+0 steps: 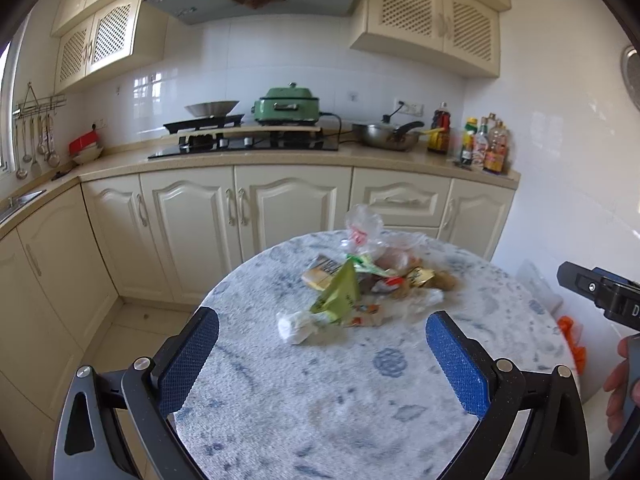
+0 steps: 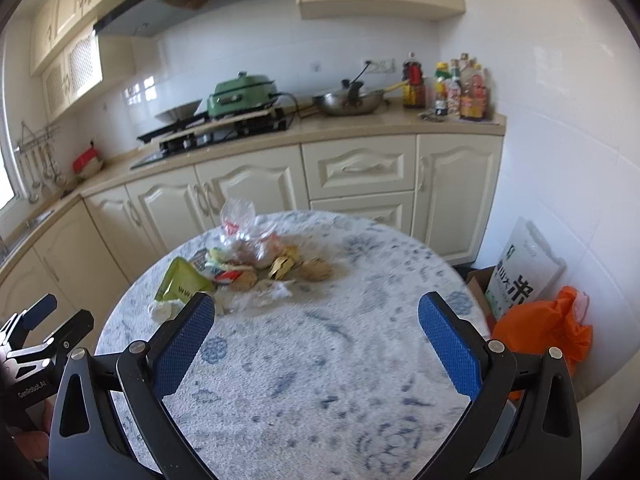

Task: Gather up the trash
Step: 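Return both tools from the bin to the table, then grasp the white tissue ball with the left tool while the right tool grasps clear plastic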

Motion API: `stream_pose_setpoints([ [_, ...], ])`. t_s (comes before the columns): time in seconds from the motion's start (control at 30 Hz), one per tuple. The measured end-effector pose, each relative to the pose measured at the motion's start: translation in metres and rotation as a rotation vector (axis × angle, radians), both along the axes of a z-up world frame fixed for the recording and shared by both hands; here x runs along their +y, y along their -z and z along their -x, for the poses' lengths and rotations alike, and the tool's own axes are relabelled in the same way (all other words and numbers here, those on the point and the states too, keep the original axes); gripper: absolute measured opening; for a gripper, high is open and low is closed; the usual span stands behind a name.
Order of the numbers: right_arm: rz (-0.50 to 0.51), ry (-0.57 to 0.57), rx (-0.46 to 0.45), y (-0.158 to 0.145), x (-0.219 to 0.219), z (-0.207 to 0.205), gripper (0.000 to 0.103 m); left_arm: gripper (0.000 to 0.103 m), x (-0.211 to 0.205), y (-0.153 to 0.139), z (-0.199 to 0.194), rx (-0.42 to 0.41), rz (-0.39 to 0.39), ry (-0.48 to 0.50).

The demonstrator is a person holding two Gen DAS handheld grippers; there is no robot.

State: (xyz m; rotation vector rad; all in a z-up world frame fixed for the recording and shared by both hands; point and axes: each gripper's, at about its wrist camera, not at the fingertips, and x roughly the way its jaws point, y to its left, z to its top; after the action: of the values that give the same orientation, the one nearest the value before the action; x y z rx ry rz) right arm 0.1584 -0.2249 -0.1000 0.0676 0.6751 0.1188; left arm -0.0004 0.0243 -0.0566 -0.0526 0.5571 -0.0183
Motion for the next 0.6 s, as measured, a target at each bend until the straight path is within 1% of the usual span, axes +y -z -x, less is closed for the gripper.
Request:
stream_pose_setpoints([
  [0.1, 0.005, -0.02, 0.038, 0.013, 0.009, -0.009, 0.103, 0.102, 0.01, 0.016, -0.018, 0.03, 0.0, -0.005],
  [0.37, 0.021, -0.052, 0.133, 0.05, 0.026, -0.037, 0.103, 0.102, 0.028, 0.068, -0.091, 0.173, -0.015, -0.022],
  [0.5, 0.021, -0.061, 0.173, 0.069, 0.032, -0.055, 0.103, 0.102, 0.033, 0.086, -0.124, 0.206, -0.012, -0.022],
  [0.6, 0.013, -0.072, 0.196, 0.078, 0.036, -0.07, 0.103, 0.102, 0.033, 0.095, -0.149, 0.229, -0.026, -0.023],
])
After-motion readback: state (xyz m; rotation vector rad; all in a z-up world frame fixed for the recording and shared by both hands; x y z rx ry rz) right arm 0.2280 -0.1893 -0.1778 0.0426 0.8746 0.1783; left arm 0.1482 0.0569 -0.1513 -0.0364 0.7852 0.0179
